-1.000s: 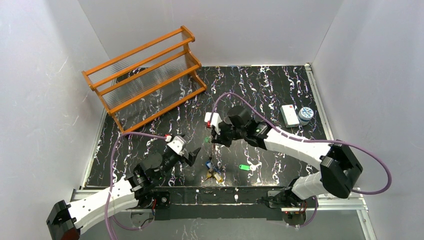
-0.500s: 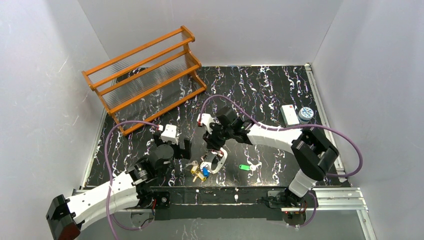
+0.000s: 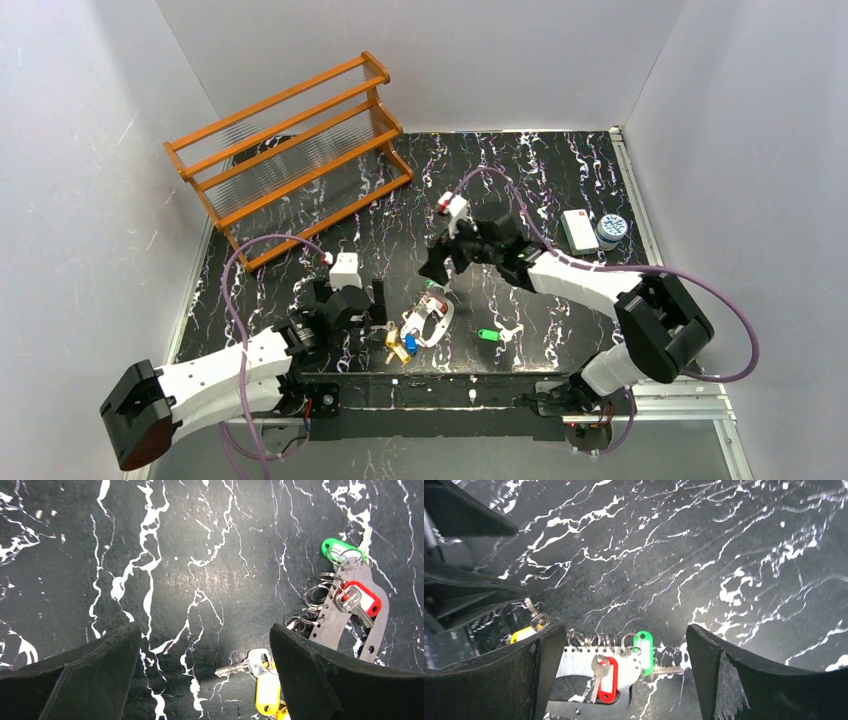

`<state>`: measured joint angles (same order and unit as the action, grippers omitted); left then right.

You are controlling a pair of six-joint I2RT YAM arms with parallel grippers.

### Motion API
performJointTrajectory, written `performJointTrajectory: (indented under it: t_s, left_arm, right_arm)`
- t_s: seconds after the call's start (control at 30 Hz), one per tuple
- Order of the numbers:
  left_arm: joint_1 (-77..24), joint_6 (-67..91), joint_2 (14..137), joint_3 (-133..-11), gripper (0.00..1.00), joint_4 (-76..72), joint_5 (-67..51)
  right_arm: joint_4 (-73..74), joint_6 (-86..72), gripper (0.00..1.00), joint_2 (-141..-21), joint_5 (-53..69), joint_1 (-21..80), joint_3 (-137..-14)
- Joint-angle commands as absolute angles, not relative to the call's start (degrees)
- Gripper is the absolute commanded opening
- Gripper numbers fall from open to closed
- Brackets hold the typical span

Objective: Put the keys on the keyring

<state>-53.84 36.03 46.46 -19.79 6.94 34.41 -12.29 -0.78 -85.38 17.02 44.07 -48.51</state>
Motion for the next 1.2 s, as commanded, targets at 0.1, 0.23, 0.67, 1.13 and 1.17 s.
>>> performJointTrajectory:
  t_s: [0.1,0.23,0.67,1.13,1.17]
  left_arm:
    - [-52.5,38.5,53.6,-24.5,0.98,6.8,28.2]
    - [-48.5,37.8,56.8,-25.9,0.99,4.8,19.9]
    - [-30.7,42.3,55.0,-19.9,0.98,-4.4,-4.8]
    - [-29.5,49.4,55.5,-11.2,0.75,-9.7,-16.4]
    - [-29.6,49.6,55.4,-10.8,0.73,-9.9,-16.4]
  right_arm:
    - [-29.0,-14.3,0.99,-73.5,26.2,35.9,-33.3]
    - [-29.2,-11.7,0.99,-69.8,22.2,35.6,-30.4]
    - [-20.9,-17.4,0.99,-72.7,18.4,35.4,-35.0]
    - [-10.9,-19.1,0.96,-84.9,33.2,36.3,-40.2]
    - [-11.0,-19.9,0.95,-85.2,33.4,36.7,-39.7]
